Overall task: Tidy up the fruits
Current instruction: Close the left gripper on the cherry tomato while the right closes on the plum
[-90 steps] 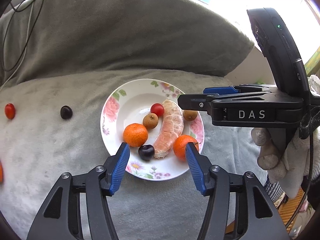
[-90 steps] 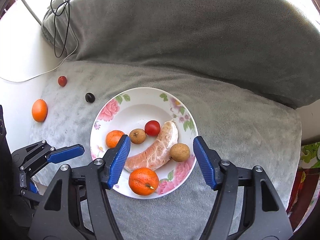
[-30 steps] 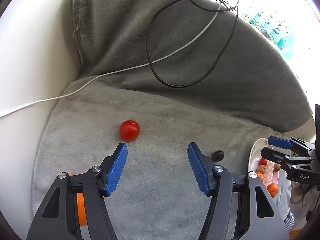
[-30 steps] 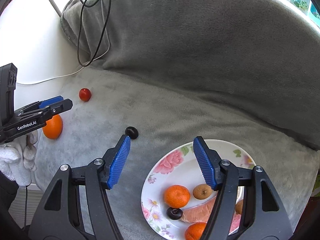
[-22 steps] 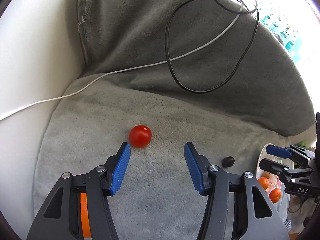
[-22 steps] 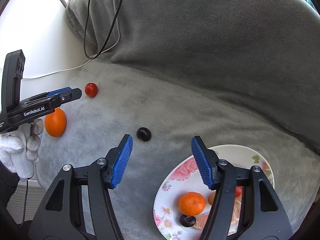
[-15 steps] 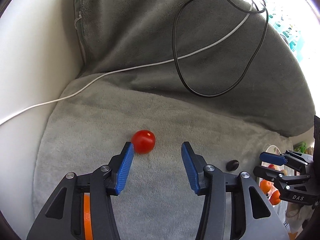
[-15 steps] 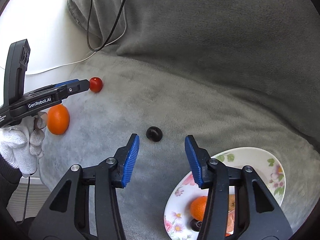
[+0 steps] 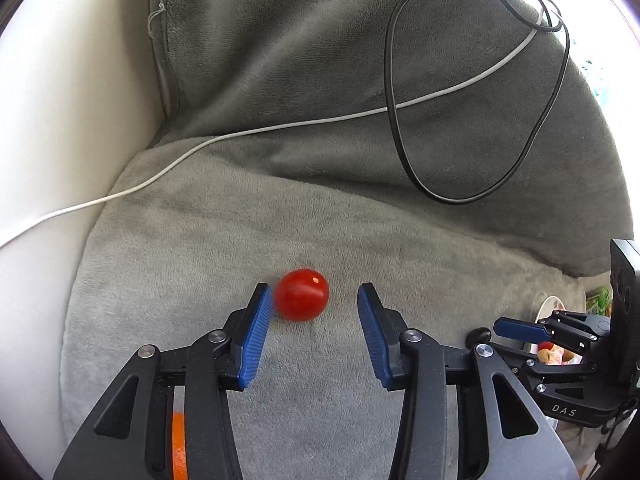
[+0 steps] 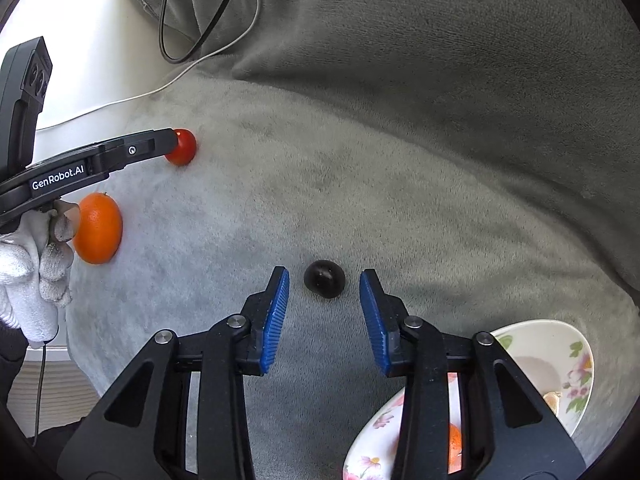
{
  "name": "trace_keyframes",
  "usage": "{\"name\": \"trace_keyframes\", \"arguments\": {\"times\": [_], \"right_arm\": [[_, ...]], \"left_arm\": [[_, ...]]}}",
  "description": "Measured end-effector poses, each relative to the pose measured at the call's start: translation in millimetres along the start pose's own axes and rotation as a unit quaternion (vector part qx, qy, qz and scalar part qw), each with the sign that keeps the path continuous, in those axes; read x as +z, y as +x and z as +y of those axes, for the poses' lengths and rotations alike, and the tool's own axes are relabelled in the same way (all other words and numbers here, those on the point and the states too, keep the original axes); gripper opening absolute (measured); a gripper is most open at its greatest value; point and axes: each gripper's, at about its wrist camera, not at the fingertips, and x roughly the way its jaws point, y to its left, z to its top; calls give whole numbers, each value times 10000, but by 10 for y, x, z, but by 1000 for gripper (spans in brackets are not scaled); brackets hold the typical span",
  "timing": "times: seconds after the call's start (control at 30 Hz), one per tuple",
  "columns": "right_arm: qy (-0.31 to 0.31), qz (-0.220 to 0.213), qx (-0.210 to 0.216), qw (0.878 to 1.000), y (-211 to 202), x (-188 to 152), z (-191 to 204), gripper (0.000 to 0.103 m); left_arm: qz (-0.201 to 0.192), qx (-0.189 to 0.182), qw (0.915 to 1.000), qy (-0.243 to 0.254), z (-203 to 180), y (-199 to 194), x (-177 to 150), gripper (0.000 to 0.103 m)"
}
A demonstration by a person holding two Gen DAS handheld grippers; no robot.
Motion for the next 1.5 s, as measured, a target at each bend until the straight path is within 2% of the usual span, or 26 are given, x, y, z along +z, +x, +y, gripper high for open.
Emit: {"name": "trace_keyframes", "arguments": {"times": [0.43, 0.6, 0.67, 0.93, 1.2, 1.5], "right_arm": [[-47, 168, -83, 9998, 191, 45, 27, 30], [-26, 193, -81, 9998, 244, 81, 22, 29], [-27, 192, -59, 9998, 250, 87, 25, 25], [-25, 157, -65, 9999, 216, 82, 25, 23], [-23, -24, -39, 10000, -6, 28, 28, 23], [53, -311, -18, 9995, -384, -142, -55, 23]], "left_arm": [[104, 16, 9999, 41, -13, 144, -6, 39], [147, 32, 9999, 31, -64, 240, -7, 35], [149, 45, 9999, 11, -41, 260, -20, 30], [67, 53, 10000, 11, -23, 239, -63, 30], [-100, 40, 9999, 22, -60, 47, -170, 30], [-253, -147, 9994, 206, -245, -180, -293, 30]]}}
